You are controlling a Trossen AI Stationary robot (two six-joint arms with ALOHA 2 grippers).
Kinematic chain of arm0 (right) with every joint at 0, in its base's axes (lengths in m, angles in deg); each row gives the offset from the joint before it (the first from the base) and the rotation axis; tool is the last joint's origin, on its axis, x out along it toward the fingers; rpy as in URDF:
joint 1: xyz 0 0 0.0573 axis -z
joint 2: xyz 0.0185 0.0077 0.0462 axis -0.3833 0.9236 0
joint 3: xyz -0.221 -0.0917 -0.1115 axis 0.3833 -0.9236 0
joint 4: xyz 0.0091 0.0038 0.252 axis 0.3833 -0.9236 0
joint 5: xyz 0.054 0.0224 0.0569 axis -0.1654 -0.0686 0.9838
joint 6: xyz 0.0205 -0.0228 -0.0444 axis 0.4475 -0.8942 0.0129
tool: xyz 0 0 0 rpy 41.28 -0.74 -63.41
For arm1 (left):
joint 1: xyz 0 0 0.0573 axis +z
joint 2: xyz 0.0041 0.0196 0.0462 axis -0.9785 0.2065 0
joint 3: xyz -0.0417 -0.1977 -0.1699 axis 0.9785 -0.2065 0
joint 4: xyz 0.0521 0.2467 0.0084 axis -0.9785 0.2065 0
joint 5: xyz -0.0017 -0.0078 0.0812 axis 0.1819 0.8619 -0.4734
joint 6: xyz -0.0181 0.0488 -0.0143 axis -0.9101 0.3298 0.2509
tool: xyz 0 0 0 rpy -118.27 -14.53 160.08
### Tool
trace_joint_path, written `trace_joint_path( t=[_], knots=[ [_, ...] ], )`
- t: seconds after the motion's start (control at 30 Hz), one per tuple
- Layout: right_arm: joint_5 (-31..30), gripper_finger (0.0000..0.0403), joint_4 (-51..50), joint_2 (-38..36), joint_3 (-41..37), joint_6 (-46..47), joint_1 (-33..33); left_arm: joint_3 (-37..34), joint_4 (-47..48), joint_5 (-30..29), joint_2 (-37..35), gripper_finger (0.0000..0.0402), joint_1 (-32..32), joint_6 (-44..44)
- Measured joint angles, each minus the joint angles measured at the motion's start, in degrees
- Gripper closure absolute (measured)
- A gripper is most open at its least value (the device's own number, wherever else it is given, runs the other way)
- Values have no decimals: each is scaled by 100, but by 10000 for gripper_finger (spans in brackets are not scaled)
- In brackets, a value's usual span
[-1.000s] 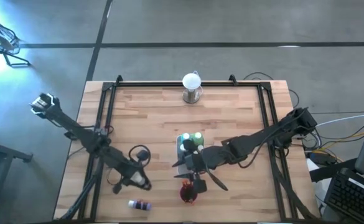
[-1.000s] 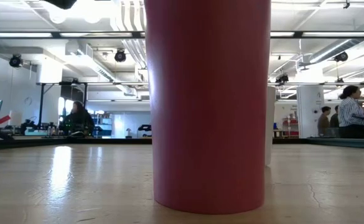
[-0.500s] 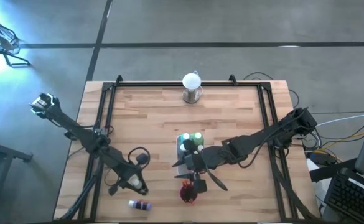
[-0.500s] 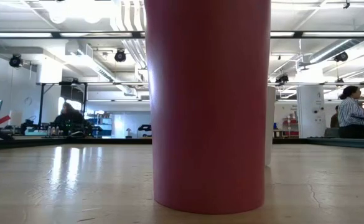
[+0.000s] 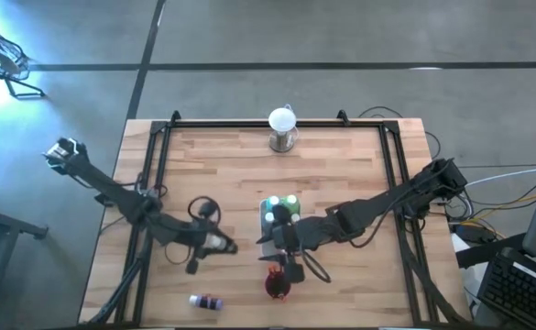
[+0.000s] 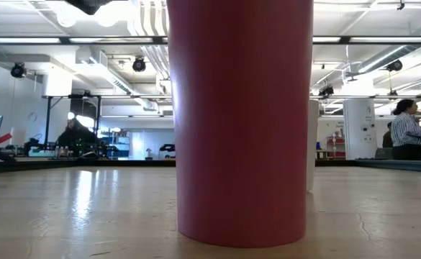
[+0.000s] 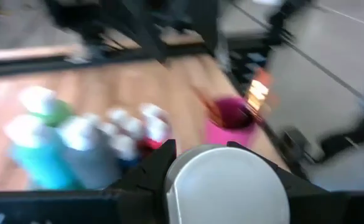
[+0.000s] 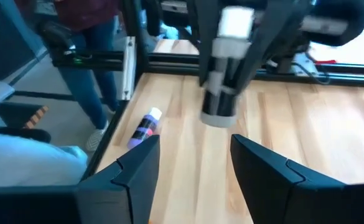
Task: Pick & Place Paint Supplies
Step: Put the gray paint bottle into the white bin
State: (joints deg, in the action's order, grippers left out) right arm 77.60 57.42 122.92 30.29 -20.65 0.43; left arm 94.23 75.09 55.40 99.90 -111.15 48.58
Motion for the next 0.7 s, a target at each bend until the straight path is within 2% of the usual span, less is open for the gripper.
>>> trace_joint_path(
  t=[0.17,0.27,0.4,0.7],
  knots=[
    [-893,212,-52,-2,0,-22,0,354,-82,-866,19,265,186,9],
    [-1297,200,-46,-2,0,-20,9,491,-71,-1106,52,265,333,158],
    [-1717,179,-43,-2,-2,-35,5,631,-63,-1116,143,265,519,212],
    [-1744,136,106,28,-2,-174,39,1056,-62,-667,703,265,813,452]
  ],
)
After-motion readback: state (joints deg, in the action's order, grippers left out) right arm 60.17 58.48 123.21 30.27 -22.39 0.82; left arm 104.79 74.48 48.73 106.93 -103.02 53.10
